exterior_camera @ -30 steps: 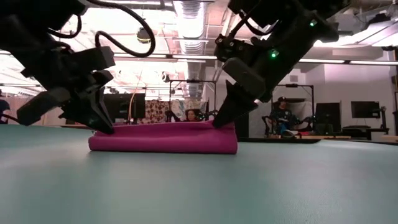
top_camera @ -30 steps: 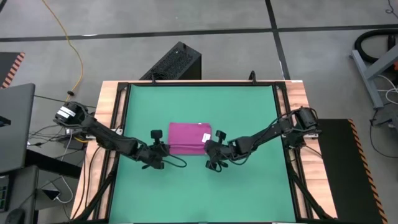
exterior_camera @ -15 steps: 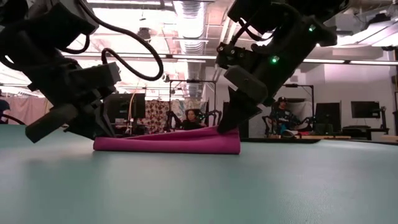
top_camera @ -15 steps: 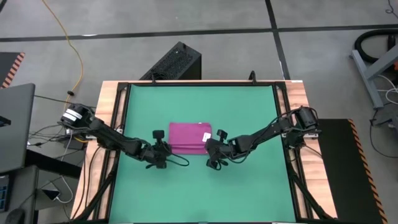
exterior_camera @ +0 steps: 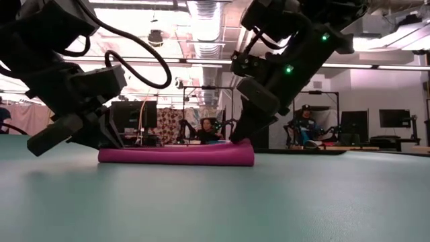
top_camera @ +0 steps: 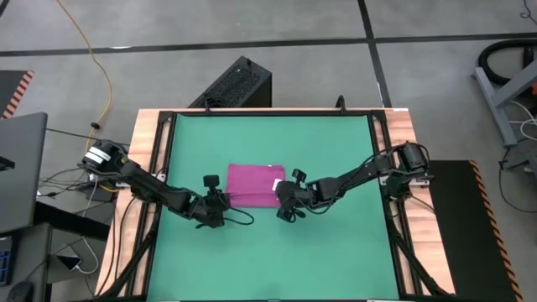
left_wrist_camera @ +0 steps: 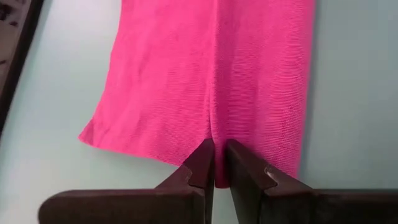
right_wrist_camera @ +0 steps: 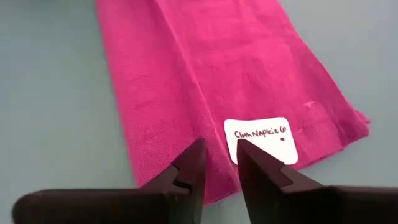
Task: Roll towel into tight, uniform cylinder
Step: Roll the pink towel
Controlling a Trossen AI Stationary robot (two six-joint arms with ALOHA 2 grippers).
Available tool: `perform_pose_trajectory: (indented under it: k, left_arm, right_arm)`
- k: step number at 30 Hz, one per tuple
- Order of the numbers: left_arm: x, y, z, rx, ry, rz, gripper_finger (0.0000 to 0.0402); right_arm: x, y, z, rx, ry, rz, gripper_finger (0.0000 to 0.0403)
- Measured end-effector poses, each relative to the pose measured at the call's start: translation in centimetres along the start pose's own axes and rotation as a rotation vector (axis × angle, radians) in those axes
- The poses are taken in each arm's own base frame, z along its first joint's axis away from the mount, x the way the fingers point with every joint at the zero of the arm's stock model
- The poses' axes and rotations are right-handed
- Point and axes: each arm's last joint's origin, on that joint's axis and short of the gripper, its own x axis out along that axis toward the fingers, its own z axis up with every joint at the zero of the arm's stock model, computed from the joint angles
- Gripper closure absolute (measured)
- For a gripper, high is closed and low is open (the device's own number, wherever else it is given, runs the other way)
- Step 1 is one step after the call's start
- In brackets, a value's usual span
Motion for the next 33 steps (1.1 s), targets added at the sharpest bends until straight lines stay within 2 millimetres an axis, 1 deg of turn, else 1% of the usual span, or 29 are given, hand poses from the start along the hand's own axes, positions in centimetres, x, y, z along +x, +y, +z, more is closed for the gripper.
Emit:
perform_pose_trajectory:
  k: [4, 7, 12, 15, 18, 22, 23, 24, 29, 33]
  left_arm:
    - [0.0, 0.1, -0.1, 0.006, 0.003, 0.024, 0.0363]
    - [0.0, 0.1, -0.1, 0.01, 0.004, 0.025, 0.0362]
    - [0.0, 0.1, -0.1, 0.013, 0.006, 0.025, 0.0362]
    - [0.0, 0.1, -0.1, 0.013, 0.006, 0.025, 0.0362]
    - [0.0, 0.1, -0.1, 0.013, 0.006, 0.025, 0.0362]
    - [0.0, 0.1, -0.1, 0.013, 0.006, 0.025, 0.0362]
    - [0.0, 0.1, -0.1, 0.013, 0.006, 0.025, 0.0362]
    - [0.0, 0.1, -0.1, 0.013, 0.006, 0.025, 0.0362]
    - [0.0, 0.1, -0.1, 0.013, 0.006, 0.025, 0.0362]
    - [0.0, 0.1, -0.1, 0.012, 0.005, 0.025, 0.0362]
  right_arm:
    - [0.0, 0.0, 0.1, -0.006, -0.005, 0.003, 0.0269]
    - [-0.2, 0.3, 0.0, -0.017, -0.012, -0.001, 0.0263]
    - [-1.1, 1.1, 0.6, -0.074, -0.073, -0.07, 0.0266]
    - [-1.6, 1.8, 0.9, -0.116, -0.098, -0.059, 0.0272]
    - [-1.8, 2.8, 0.8, -0.138, -0.132, -0.018, 0.0294]
    - [-1.8, 3.1, -0.5, -0.143, -0.114, -0.011, 0.0367]
    - [-1.7, 3.0, -0.6, -0.138, -0.116, -0.011, 0.0383]
    - [-1.6, 3.0, -0.8, -0.137, -0.118, -0.016, 0.0391]
    - [-1.4, 2.6, -0.4, -0.112, -0.126, -0.019, 0.0376]
    - [-1.2, 2.2, -0.1, -0.099, -0.135, -0.022, 0.0387]
